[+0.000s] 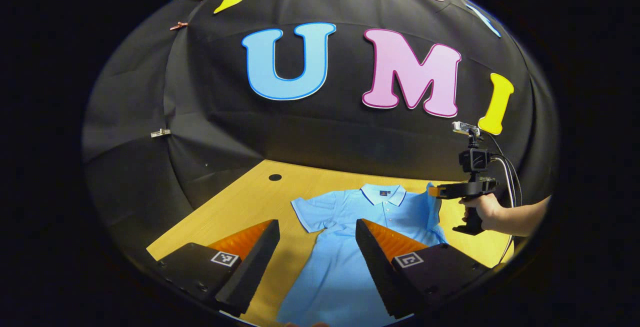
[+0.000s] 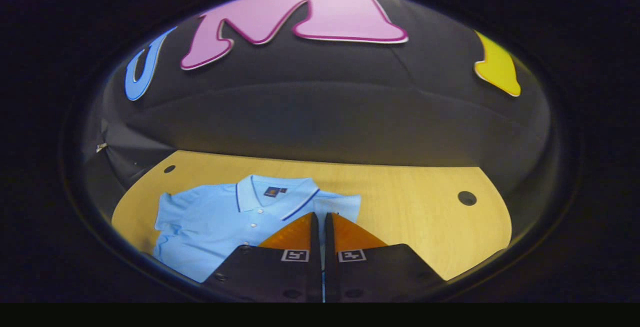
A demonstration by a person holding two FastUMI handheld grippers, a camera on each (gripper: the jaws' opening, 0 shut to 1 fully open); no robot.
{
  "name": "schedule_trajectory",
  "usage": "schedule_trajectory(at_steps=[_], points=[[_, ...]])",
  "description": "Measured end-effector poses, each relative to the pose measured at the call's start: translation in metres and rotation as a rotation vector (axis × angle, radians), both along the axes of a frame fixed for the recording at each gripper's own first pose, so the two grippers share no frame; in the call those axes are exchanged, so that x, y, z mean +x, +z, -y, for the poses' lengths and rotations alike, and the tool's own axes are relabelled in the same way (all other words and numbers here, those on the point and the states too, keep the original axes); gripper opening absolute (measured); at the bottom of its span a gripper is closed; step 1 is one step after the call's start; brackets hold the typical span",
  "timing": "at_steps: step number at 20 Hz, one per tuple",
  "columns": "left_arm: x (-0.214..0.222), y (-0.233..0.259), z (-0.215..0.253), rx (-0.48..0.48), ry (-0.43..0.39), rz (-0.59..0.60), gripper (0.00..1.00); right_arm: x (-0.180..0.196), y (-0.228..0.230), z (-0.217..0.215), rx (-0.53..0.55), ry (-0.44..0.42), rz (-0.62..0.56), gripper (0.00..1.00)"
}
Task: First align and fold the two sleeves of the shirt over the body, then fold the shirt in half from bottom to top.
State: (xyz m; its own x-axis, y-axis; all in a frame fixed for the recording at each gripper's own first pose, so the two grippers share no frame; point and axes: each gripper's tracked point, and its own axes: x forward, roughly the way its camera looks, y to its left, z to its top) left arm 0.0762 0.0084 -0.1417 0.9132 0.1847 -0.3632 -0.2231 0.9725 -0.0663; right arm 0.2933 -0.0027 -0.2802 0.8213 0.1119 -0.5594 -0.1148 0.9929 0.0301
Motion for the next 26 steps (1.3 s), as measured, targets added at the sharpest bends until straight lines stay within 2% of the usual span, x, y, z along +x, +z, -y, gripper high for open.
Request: schedule_trajectory(at_steps=[1,3,4,5,6,8,10,13,14,20,26], points=[[-0.001,-0.001,-0.005,-0.004,0.003,0.002,0.97,-0.002,-0.003,-0.013,-0.005,0.019,-0.005,0.14],[-0.001,-0.002,-0.018,-0.009,0.012,0.005,0.97,-0.009,-0.01,-0.04,0.002,0.05,-0.023,0.05],[-0.001,-0.002,-0.024,-0.011,0.017,0.006,0.97,-0.012,-0.015,-0.052,0.005,0.063,-0.033,0.08],[0.001,-0.003,-0.03,-0.014,0.023,0.007,0.97,-0.015,-0.018,-0.061,0.0,0.074,-0.039,0.16],[0.001,-0.003,-0.035,-0.017,0.029,0.007,0.97,-0.017,-0.021,-0.069,-0.001,0.088,-0.046,0.1],[0.006,-0.007,-0.044,-0.03,0.035,0.01,0.97,-0.024,-0.025,-0.088,0.028,0.121,-0.057,0.11],[0.016,-0.014,-0.051,-0.041,0.039,0.005,0.97,-0.031,-0.024,-0.097,0.034,0.137,-0.051,0.41],[0.041,-0.027,-0.06,-0.05,0.019,-0.001,0.97,-0.044,-0.013,-0.088,0.0,0.149,-0.027,0.95],[0.051,-0.03,-0.062,-0.055,0.009,-0.003,0.97,-0.048,-0.007,-0.081,-0.01,0.141,-0.017,0.99],[0.131,-0.069,-0.086,-0.072,-0.028,-0.031,0.97,-0.086,0.03,-0.028,-0.032,0.033,0.069,0.99],[0.217,-0.133,-0.098,-0.122,-0.066,-0.12,0.97,-0.141,0.037,0.013,-0.051,-0.035,0.058,0.99]])
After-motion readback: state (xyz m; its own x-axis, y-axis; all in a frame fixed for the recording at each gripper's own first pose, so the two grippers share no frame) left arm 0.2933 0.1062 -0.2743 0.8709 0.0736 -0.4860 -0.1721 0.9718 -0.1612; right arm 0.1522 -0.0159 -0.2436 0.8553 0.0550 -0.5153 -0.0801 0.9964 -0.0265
